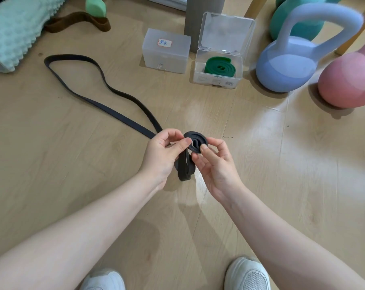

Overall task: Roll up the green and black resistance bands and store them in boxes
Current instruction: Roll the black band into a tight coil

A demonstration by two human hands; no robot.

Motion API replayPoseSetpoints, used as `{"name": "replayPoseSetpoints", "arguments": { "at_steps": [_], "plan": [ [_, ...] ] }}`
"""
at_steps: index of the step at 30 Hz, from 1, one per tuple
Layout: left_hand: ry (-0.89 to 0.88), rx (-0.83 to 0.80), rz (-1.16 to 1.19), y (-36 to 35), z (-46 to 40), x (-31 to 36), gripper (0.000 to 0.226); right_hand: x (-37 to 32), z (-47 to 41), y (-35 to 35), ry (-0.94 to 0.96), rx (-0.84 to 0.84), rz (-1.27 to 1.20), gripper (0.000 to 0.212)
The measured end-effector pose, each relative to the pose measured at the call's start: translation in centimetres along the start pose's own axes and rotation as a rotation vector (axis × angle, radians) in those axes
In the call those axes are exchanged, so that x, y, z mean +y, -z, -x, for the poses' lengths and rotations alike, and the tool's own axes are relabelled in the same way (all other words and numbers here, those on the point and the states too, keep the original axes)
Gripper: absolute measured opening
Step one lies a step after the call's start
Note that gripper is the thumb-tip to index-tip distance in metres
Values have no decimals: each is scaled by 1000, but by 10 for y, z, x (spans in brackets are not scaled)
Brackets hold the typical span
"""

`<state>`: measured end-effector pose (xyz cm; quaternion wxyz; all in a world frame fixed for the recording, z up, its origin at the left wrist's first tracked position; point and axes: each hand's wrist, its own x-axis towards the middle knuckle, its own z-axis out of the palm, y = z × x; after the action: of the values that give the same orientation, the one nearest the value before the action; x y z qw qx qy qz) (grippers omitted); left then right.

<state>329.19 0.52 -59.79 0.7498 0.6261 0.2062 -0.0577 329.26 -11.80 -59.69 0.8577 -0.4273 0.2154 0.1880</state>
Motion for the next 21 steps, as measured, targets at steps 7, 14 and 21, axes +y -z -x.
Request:
{"name": "replayPoseSetpoints", "arguments": {
  "at_steps": [7, 14, 21],
  "plan": [
    [-107, -89, -144, -1, 7, 1, 23, 15, 5, 5, -27, 35, -21, 14],
    [-119, -180, -425, 18, -1, 3, 20, -7, -3, 21, 73, 16, 914, 12],
    [-94, -276, -596, 26, -11, 8, 26, -17, -17, 15, 123, -249, 1142, 26]
  ]
}}
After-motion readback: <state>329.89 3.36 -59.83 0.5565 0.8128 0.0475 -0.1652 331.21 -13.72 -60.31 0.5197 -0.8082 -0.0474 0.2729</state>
